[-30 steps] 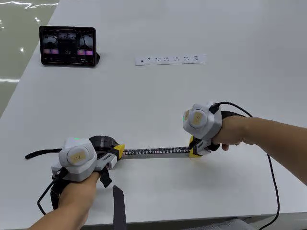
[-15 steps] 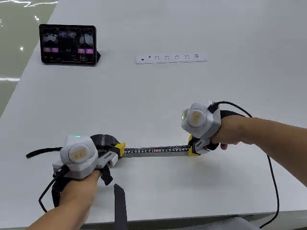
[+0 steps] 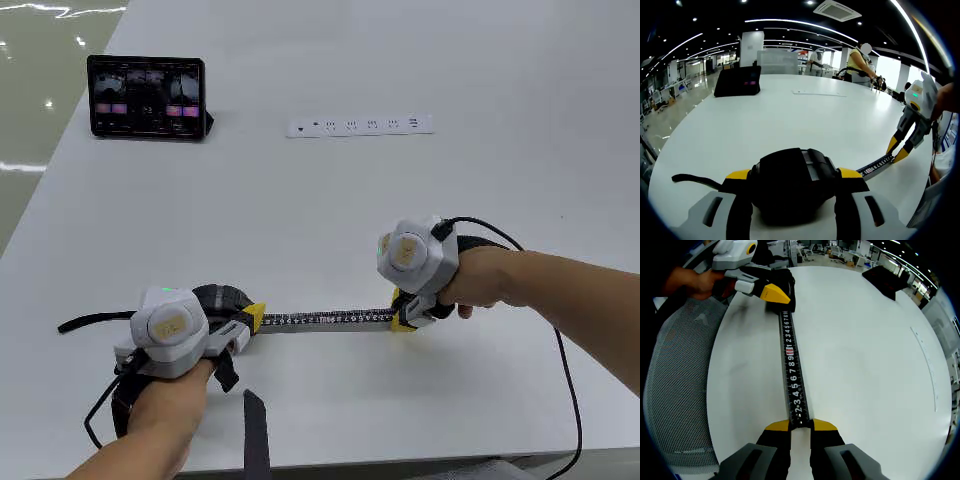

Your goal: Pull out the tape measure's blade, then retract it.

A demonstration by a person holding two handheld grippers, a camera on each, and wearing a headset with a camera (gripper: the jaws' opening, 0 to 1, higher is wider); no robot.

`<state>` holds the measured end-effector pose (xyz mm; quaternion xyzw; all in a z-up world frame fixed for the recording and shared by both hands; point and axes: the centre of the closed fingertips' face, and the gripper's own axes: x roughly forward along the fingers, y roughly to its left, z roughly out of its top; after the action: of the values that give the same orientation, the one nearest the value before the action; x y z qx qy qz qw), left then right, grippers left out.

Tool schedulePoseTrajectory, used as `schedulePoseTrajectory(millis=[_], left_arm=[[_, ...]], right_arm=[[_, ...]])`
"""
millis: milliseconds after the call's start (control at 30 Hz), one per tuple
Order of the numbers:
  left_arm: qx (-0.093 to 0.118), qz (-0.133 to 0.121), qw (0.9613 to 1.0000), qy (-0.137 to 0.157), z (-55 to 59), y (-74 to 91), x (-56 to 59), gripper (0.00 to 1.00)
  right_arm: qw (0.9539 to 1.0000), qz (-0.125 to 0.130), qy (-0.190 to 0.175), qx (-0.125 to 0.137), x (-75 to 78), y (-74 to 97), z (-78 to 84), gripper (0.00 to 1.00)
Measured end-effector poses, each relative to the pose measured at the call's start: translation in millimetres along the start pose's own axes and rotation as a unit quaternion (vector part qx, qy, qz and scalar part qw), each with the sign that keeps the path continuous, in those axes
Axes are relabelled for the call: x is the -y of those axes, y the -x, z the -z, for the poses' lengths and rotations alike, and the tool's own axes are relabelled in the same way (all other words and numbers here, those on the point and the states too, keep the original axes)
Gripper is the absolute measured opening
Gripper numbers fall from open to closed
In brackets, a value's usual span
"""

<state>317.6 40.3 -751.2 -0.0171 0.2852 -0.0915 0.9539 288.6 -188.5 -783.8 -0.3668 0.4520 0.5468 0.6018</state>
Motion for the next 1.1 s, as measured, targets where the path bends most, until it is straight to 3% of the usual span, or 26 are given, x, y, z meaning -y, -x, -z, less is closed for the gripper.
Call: schedulePoseTrajectory(millis=[1100], left_arm=[[-0.005,0.002,1.0000,0.003,0.5,0.0,-0.4,0.63]], right_arm=[[1.0000,-0.002,0.000,0.001,-1.2,-4.9,-12.3,0.10]])
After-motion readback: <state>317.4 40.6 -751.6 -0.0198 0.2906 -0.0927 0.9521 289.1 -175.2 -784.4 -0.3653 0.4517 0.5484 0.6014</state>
